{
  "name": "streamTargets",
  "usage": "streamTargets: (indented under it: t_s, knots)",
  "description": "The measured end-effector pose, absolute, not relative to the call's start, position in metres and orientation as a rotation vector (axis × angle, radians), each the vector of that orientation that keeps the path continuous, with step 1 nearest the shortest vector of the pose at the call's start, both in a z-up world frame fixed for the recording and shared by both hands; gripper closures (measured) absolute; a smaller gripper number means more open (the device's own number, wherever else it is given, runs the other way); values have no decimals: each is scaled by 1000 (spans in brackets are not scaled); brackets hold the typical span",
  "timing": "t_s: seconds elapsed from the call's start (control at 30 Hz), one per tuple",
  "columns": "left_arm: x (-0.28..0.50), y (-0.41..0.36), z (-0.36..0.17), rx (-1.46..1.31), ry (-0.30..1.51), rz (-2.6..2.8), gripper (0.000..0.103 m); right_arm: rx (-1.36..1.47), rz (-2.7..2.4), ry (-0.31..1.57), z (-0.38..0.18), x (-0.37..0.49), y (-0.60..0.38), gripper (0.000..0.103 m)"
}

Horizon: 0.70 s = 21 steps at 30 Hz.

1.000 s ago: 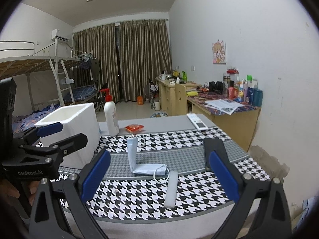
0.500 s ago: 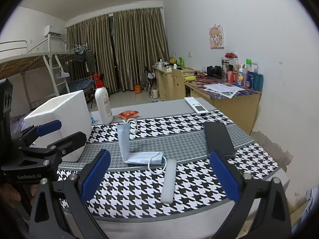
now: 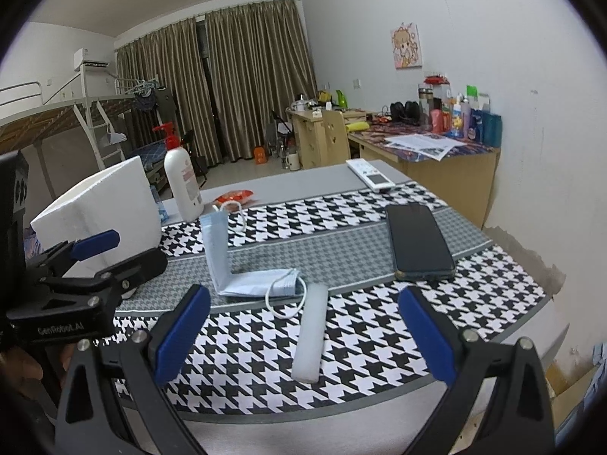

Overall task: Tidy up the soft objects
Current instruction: 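Move both tools toward the blue face mask lying on the table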

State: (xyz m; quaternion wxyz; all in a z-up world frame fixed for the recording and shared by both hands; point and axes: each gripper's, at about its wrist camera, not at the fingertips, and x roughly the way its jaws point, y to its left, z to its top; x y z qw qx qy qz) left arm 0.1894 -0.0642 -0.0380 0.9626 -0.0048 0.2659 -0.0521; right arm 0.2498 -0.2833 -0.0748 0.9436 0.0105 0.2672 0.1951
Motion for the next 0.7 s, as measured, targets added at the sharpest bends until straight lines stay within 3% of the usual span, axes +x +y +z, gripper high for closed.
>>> streamTargets:
  t_s: [0.7]
  knots:
    - [242, -69, -73, -48, 698, -87, 4, 26, 416, 641, -105, 274, -286, 2]
